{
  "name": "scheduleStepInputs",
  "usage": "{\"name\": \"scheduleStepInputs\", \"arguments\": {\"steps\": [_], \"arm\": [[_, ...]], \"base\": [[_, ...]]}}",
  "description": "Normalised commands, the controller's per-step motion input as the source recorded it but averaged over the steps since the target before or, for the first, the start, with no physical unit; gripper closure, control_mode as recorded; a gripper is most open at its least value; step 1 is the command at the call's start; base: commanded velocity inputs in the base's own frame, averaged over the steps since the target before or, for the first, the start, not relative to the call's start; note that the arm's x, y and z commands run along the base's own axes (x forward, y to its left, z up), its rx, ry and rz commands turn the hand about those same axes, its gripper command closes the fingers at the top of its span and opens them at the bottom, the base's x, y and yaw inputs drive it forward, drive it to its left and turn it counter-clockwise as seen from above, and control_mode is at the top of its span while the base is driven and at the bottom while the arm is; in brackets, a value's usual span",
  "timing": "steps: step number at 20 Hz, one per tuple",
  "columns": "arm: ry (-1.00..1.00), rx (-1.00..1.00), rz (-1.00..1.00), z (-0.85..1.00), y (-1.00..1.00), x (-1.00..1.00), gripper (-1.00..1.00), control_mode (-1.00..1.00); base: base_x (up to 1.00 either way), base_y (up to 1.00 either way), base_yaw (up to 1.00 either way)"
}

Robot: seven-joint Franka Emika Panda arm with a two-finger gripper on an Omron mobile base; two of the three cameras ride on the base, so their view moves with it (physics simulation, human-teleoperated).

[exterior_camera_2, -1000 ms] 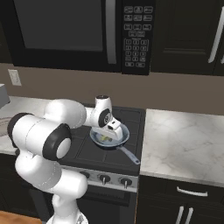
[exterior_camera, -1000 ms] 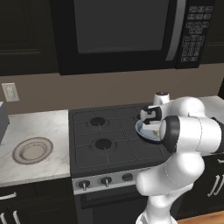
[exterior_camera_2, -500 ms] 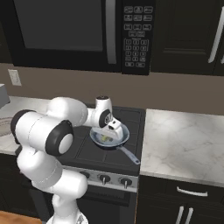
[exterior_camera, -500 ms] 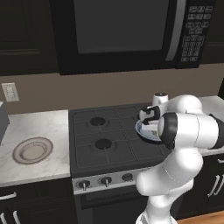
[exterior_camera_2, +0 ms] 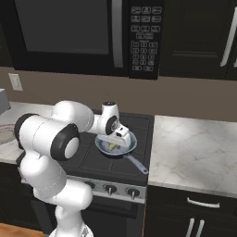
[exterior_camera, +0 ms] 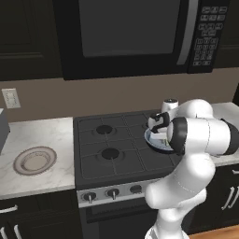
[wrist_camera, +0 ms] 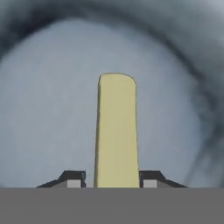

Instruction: Pick up the butter stick and place it in the pan. Then turn on the burner for the pan.

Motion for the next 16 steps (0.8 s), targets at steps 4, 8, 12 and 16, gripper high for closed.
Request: {"name": "scheduleStepInputs", "arguments": {"steps": [4, 8, 12, 16], "arm": [[-0.08, 0.00, 0.06, 0.01, 0.00, -0.01, -1.00, -1.00], [-0.09, 0.00, 0.04, 0.14, 0.00, -0.05, -1.00, -1.00], [-0.14, -0.03, 0.02, 0.35, 0.03, -0.25, -1.00, -1.00], [-0.16, -0.07, 0.00, 0.50, 0.14, -0.38, -1.00, -1.00]], "base": [[0.00, 0.00, 0.00], [0.00, 0.00, 0.00], [0.00, 0.00, 0.00], [0.00, 0.00, 0.00]]}}
